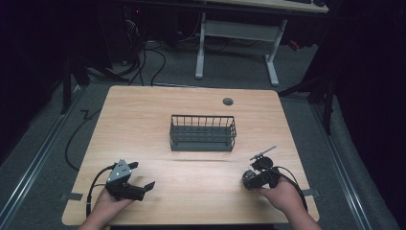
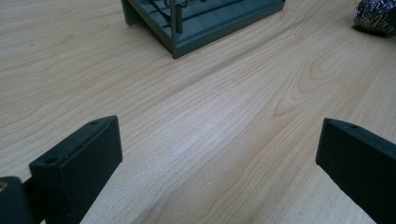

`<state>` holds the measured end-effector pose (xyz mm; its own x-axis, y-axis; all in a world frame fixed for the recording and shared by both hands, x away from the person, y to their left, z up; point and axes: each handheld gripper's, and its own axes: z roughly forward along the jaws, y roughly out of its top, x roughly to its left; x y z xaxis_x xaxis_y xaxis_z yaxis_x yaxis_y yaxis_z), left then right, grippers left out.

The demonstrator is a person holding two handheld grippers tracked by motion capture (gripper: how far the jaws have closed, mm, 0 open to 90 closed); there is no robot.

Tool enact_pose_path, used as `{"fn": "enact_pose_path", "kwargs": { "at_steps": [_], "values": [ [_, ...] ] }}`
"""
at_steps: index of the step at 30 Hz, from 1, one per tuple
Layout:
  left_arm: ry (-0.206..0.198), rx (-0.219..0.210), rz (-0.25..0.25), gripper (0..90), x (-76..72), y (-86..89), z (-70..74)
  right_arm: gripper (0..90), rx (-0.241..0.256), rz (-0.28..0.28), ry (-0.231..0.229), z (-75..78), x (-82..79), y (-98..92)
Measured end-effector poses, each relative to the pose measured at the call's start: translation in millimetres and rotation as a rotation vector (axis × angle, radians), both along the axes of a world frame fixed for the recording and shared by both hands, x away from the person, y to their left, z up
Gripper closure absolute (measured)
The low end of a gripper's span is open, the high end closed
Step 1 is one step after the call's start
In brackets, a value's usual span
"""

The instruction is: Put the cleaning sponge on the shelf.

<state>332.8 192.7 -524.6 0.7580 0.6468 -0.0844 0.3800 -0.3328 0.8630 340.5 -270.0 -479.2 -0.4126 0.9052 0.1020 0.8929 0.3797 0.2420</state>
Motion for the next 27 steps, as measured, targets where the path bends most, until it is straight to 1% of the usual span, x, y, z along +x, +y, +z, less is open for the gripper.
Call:
{"fn": "enact_pose_path", "kwargs": {
  "at_steps": [4, 6, 8, 10, 11, 13, 17, 18, 21, 22, 23, 24, 25, 26, 27],
  "values": [
    [0.0, 0.001, 0.001, 1.0, -0.2, 0.0, 0.1, 41.3, -0.001, 0.008, -0.015, 0.1, 0.0, 0.8],
    [-0.001, 0.002, 0.001, 1.0, -0.3, -0.1, 0.1, 41.4, 0.003, 0.003, -0.016, 1.0, 0.2, 1.3],
    [0.001, 0.002, 0.001, 1.0, -0.2, 0.0, 0.1, 41.7, 0.011, 0.007, -0.026, 4.8, 1.6, 1.9],
    [-0.001, 0.0, 0.002, 1.0, -0.4, 0.1, 0.3, 41.8, 0.013, -0.002, -0.032, 8.6, 2.5, 2.7],
    [-0.001, 0.0, 0.002, 1.0, -0.4, 0.2, 0.4, 41.8, 0.009, 0.008, -0.038, 10.5, 3.4, 2.6],
    [-0.002, -0.002, 0.003, 1.0, -0.2, 0.4, 0.3, 41.8, 0.008, 0.009, -0.039, 15.0, 4.6, 3.6],
    [-0.004, -0.001, 0.007, 1.0, -0.1, 0.4, 0.3, 41.8, 0.014, 0.014, -0.047, 25.0, 7.2, 5.7],
    [-0.006, -0.002, 0.007, 1.0, -0.4, 0.4, 0.6, 41.8, 0.023, 0.022, -0.054, 26.3, 8.1, 5.9],
    [-0.007, 0.0, 0.006, 1.0, -0.7, 0.8, 1.1, 41.8, 0.019, 0.022, -0.053, 29.1, 9.4, 7.5],
    [-0.008, -0.001, 0.006, 1.0, -0.6, 0.9, 1.2, 41.8, 0.024, 0.031, -0.055, 29.7, 10.4, 7.8],
    [-0.008, -0.003, 0.008, 1.0, -0.5, 1.0, 1.2, 41.8, 0.024, 0.025, -0.052, 32.2, 11.6, 10.7],
    [-0.009, -0.005, 0.01, 1.0, -0.4, 1.0, 1.2, 41.8, 0.025, 0.04, -0.059, 32.7, 12.7, 10.8],
    [-0.009, -0.007, 0.013, 1.0, -0.2, 1.3, 1.3, 41.8, 0.029, 0.036, -0.056, 33.8, 13.1, 12.1],
    [-0.009, -0.007, 0.013, 1.0, -0.2, 1.3, 1.3, 41.9, 0.035, 0.037, -0.049, 35.1, 14.0, 12.9],
    [-0.011, -0.005, 0.012, 1.0, -0.5, 1.5, 1.6, 42.0, 0.056, 0.036, -0.046, 35.3, 14.9, 13.3]
  ]
}}
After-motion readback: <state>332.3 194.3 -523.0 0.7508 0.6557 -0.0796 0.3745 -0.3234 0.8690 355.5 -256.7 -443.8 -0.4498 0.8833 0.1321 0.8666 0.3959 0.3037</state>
